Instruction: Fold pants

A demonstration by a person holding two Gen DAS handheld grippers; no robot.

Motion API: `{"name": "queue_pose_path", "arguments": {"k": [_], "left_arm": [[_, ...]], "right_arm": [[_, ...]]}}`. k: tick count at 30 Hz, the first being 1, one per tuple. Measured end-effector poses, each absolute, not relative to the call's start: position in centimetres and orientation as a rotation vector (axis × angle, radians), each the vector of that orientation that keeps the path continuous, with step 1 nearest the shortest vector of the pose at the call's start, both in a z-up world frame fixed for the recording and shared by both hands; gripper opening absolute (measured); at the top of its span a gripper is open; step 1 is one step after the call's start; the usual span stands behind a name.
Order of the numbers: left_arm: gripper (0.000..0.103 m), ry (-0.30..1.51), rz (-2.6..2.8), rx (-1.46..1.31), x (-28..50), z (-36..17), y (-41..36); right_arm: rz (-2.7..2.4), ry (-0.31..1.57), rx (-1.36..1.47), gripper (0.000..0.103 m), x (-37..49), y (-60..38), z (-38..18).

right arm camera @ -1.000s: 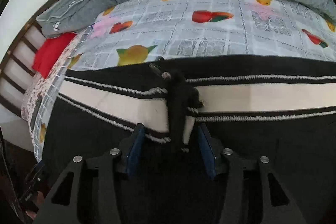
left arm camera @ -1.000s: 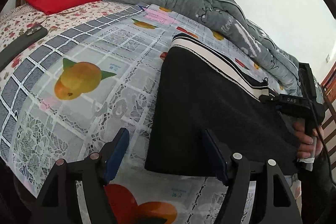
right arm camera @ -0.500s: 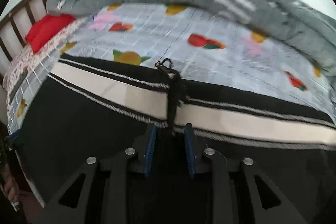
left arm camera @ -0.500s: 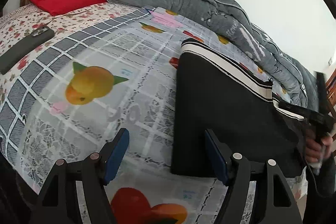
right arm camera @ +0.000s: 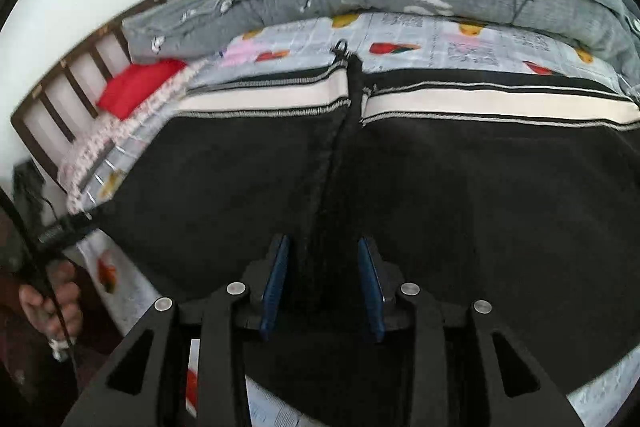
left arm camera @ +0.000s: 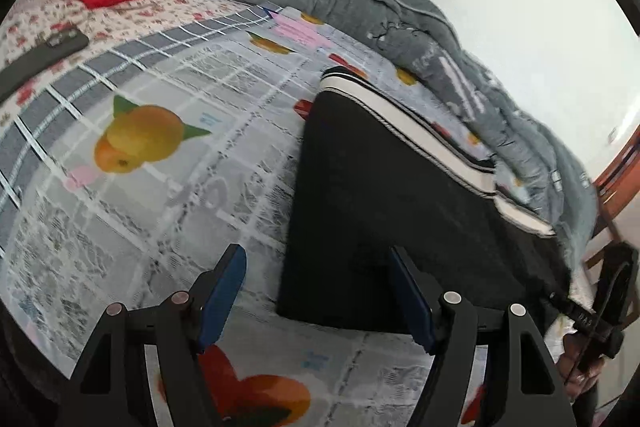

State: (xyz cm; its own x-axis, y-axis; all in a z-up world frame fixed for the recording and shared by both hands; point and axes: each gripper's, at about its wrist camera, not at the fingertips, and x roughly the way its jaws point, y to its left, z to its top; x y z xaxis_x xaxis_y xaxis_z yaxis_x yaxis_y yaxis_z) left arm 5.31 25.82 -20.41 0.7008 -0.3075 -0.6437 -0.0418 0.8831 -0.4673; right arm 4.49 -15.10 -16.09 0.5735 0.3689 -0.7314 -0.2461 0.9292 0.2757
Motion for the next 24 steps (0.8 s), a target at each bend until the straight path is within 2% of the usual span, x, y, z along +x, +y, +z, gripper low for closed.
{"name": "queue_pose_path", "arguments": {"k": [6,12,18,24], "left_arm": [[0.07,0.771,-0.258,-0.663,8.0,-21.6,25.9],[0.07,0.783,-0.265,-0.689,10.5,-21.6,25.3],[0.07,0.8,-0.307,-0.65,7.2,-21.7,24.9],[0.071,0.779,-0.322,-0.733,5.5,-22.6,25.0]], "right_arm": [[0.33,0.868,0.123,0.035,2.5,-16.2,-16.2],[0.279,0.832,0.084,0.034,1.9,-16.9,-15.4],[0.209,0.797,0.145,0.034,3.1,-19.5,-15.4],[0.138,0.789,0.131,0.034,3.8,-20.9,-16.5]]}}
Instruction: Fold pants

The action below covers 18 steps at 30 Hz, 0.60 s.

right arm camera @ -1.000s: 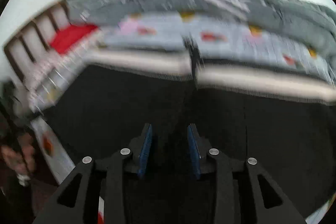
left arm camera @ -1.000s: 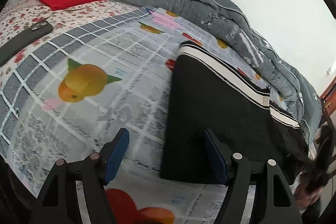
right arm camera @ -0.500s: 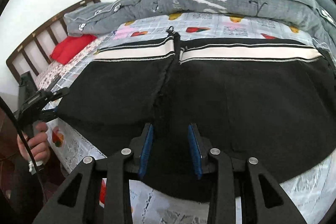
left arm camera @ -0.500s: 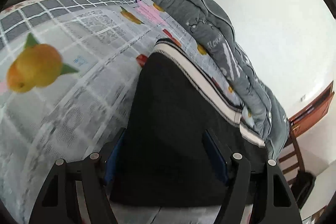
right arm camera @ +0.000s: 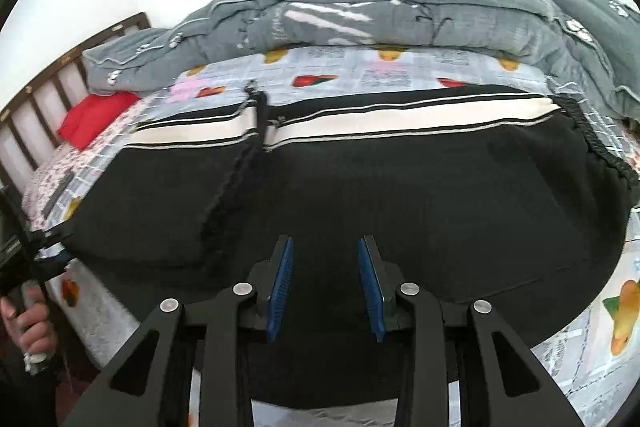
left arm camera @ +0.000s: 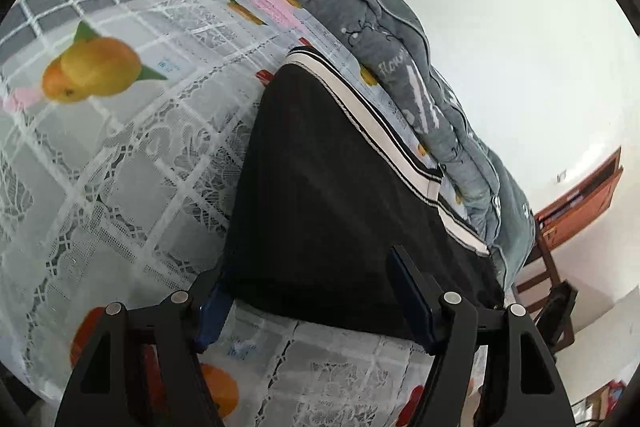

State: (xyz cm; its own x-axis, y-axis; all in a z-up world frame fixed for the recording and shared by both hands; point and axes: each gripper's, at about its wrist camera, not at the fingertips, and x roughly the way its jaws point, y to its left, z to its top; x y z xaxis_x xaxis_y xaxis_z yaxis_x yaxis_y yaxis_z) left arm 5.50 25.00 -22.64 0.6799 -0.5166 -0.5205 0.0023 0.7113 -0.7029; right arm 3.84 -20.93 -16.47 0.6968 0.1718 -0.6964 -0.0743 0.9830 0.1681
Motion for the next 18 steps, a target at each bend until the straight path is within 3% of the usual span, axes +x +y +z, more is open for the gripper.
{"name": "queue_pose_path", "arguments": {"k": [5,12,13,16,18], "left_arm": [[0.075,0.773,-0.376,-0.861,7.9,-23.1,25.0],[0.073,0.769,-0.288,-0.778,8.1,-22.3,22.7],[0.069,0.771,-0.268,-0.77,7.9,-22.2,22.6],[0.037,0.802,-0.163,-0.732,7.5,-22.1,22.5],[0.029,0.814,-0.148,-0.736,7.4,-22.1,22.9]], "right_arm": [[0.208,0.831,0.166,0.034,4.1,-21.7,-17.1],[0.19,0.804,0.133,0.034,2.9,-22.3,-17.1],[0.181,0.81,0.134,0.034,2.9,-22.6,-17.3],[0.158,0.832,0.165,0.034,2.9,-24.0,-17.8],[0.154,0.833,0.19,0.034,2.8,-24.8,-18.0]]}}
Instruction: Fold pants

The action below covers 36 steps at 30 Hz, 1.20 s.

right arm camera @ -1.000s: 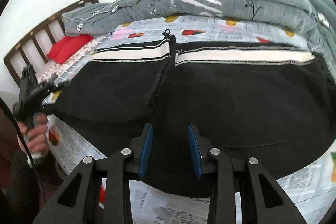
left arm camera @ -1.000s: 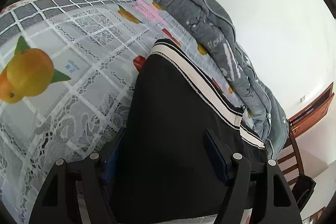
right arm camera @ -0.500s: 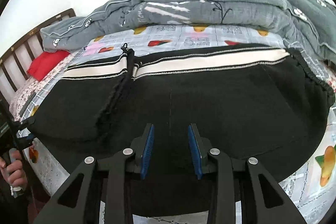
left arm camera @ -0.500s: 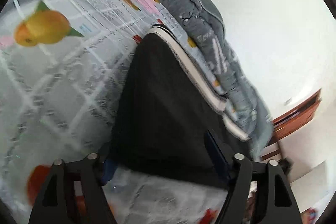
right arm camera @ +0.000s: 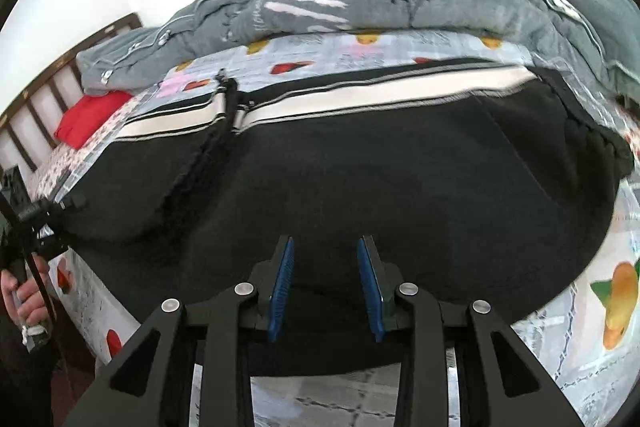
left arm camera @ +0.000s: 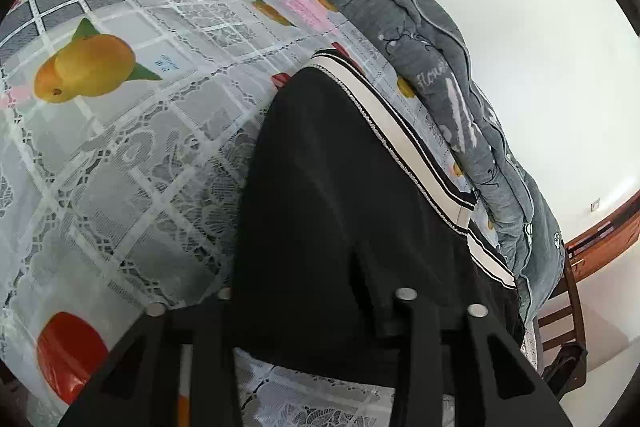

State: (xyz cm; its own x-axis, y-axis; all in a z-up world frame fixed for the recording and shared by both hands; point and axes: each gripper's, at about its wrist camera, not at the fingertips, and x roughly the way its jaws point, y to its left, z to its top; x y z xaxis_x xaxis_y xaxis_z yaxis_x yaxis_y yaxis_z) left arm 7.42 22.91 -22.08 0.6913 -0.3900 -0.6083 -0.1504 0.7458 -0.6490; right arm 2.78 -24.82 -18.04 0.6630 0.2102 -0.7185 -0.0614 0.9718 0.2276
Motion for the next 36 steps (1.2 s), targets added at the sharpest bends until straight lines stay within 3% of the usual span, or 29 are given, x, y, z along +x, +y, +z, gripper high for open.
{"name": "queue_pose_path", "arguments": {"k": [2,5,13,19,25,32,36], "left_arm": [[0.021,0.806,-0.142,-0.744,7.3,-21.6,23.1],[0.018,0.77,-0.104,-0.662,7.1,-19.4,21.9],[0.017,0.653,-0.133,-0.359,7.6,-11.6,12.4],[0.016,0.603,-0.275,-0.197,6.9,-8.8,2.9],[0.016,0.651,-0.423,-0.104,6.4,-9.6,-6.7],[0.016,0.785,-0.576,0.047,5.4,-14.7,-17.7],[0.019,0.84,-0.626,0.114,4.5,-15.6,-19.5]], "right_arm": [[0.147,0.829,0.206,0.034,2.5,-25.5,-18.0],[0.132,0.82,0.214,0.034,2.0,-26.4,-17.9],[0.057,0.81,0.249,0.034,0.2,-30.0,-17.2],[-0.031,0.776,0.268,0.034,-2.3,-33.6,-15.6],[-0.098,0.762,0.309,0.034,-6.1,-37.3,-14.9],[-0.158,0.773,0.33,0.034,-9.5,-40.0,-15.1],[-0.176,0.779,0.32,0.034,-10.2,-40.4,-14.9]]}}
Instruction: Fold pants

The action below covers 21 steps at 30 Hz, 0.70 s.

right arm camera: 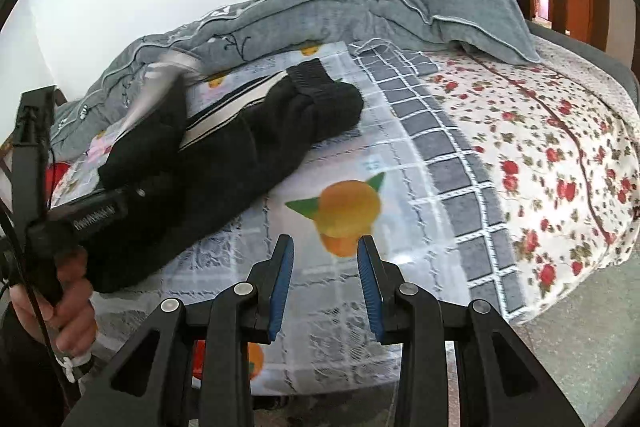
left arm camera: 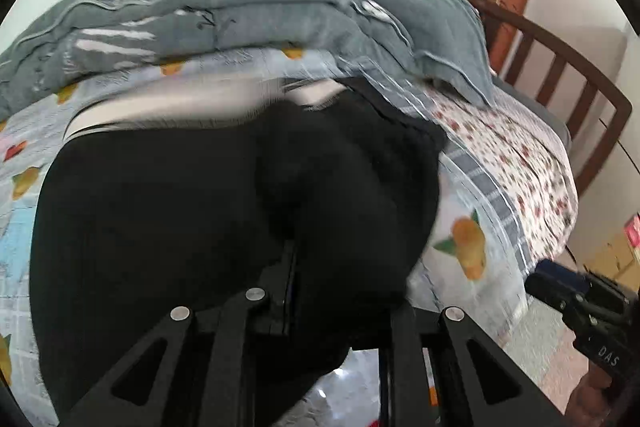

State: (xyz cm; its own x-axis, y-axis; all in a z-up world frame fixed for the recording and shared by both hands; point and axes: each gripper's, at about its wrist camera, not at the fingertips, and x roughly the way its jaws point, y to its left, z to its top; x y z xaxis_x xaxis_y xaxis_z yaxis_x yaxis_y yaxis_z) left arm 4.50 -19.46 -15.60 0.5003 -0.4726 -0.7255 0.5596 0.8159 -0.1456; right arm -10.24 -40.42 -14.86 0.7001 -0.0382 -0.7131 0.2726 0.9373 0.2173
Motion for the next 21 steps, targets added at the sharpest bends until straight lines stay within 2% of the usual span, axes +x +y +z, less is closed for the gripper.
{"name": "queue_pose_path", "arguments": {"k": [3,4,5,7,8,11,17,21], "left_arm": [[0.024,0.854,-0.646,0.078,4.4,-15.0,-18.0],[0.031,0.846,-0.663,0.05,4.3,-14.6,-17.2],[0.044,0.83,-0.68,0.018,4.0,-14.1,-16.1],[0.06,0.778,-0.693,-0.021,3.3,-13.2,-14.5],[0.064,0.739,-0.691,-0.027,2.7,-12.6,-13.2],[0.066,0.672,-0.616,-0.005,1.4,-12.1,-10.1],[0.066,0.726,-0.519,-0.02,0.3,-14.2,-4.5],[0.068,0.772,-0.496,-0.059,-0.2,-16.3,-2.5]], "right_arm": [[-0.166,0.769,0.32,0.034,-10.3,-40.3,-14.6],[-0.155,0.767,0.323,0.034,-10.2,-40.1,-14.4],[-0.142,0.765,0.328,0.034,-9.9,-40.0,-14.4],[-0.107,0.76,0.337,0.034,-9.2,-39.4,-14.2],[-0.089,0.757,0.342,0.035,-8.7,-39.1,-14.1],[-0.014,0.743,0.369,0.04,-7.4,-38.1,-14.0],[0.115,0.74,0.458,0.042,-4.4,-36.2,-14.6],[0.1,0.811,0.446,0.043,-1.8,-34.8,-16.5]]}}
